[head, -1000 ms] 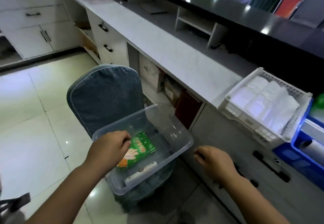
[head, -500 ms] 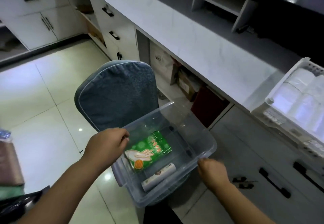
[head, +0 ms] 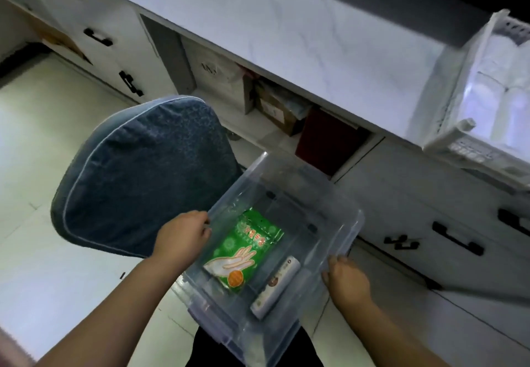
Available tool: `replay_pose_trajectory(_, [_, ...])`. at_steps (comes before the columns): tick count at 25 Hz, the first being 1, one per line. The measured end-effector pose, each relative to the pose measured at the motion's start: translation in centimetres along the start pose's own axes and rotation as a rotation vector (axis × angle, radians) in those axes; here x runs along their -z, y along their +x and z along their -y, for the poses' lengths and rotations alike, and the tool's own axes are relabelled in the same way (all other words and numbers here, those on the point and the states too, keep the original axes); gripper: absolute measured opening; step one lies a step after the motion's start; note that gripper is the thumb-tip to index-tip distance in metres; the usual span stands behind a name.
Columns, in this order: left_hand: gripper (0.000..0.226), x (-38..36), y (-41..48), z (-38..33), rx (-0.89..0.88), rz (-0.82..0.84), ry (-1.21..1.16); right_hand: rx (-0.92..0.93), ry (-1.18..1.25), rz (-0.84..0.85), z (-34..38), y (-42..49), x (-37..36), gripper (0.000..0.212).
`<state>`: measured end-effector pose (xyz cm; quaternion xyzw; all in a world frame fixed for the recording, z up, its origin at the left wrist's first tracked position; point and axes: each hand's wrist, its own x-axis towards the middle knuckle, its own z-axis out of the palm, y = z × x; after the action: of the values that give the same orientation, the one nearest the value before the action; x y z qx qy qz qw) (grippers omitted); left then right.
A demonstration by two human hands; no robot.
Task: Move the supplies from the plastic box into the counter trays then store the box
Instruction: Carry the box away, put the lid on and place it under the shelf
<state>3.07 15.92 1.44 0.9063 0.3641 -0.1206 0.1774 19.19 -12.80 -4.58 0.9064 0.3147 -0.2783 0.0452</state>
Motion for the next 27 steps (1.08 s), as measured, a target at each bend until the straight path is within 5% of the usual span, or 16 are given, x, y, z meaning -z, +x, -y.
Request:
replay_pose_trajectory(9, [0.034, -4.4, 9.2, 2.1, -0.129, 0.363, 0.035, -0.824, 0.78, -0.145, 6.3, -1.1, -3.9, 0.033])
replay_pose_trajectory(18, [0.024, -4.2, 9.5, -1.2, -0.21, 0.443, 0.097, -0.963, 0.893, -0.187, 4.4, -6.2, -6.1, 0.013])
replay_pose_trajectory(27, [0.021, -7.3, -1.5, -18.1, -0.667, 0.478, 0.168, -1.265, 1.095, -0.532, -3.5, -24.5, -10.0, 0.022])
